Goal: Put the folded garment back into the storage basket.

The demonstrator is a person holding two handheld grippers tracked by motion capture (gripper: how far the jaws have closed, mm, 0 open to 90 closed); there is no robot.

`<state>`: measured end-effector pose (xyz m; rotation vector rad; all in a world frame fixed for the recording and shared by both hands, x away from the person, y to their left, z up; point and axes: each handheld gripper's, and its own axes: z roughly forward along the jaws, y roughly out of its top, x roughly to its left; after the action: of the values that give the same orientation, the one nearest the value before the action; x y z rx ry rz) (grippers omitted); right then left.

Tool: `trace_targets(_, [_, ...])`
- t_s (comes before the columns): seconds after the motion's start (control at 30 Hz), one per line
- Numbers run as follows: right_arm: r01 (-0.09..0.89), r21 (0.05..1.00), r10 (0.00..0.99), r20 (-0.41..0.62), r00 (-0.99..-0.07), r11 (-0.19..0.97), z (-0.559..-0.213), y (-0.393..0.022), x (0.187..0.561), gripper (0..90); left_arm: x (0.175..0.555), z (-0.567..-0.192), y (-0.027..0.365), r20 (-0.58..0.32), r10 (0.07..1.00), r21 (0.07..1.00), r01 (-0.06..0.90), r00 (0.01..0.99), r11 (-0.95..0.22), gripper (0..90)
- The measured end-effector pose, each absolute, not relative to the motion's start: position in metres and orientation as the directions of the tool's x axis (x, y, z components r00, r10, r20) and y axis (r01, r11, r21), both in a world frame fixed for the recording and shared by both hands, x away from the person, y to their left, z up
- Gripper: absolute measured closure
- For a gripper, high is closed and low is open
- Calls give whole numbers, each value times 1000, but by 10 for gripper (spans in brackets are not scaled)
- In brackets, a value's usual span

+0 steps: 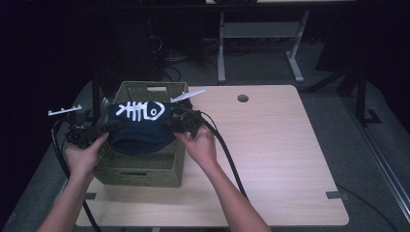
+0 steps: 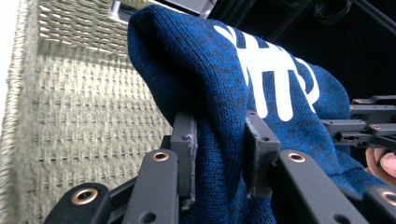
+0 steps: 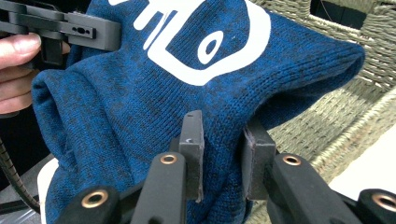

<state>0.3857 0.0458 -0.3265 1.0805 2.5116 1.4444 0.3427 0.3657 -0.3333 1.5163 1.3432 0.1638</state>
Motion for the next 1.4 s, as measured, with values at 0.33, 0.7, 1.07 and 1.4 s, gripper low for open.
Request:
trace_targets(0.33, [546, 770, 592, 281, -755, 331, -334, 57, 386, 733, 342, -341, 374, -508, 795, 733, 652, 333, 195, 678])
trace_targets(0.7, [553, 760, 604, 274, -748, 340, -343, 62, 385, 730, 346, -348, 374, -484, 819, 721, 671, 309, 174, 664])
trace_targets(1.07, [557, 753, 615, 262, -743, 351, -351, 65, 387, 702, 351, -354, 376, -465, 833, 711, 687, 299, 151, 645])
trace_targets(1.4, [547, 755, 624, 239, -744, 363, -353, 69, 385, 701, 354, -356, 375, -446, 843, 710, 693, 300, 128, 645])
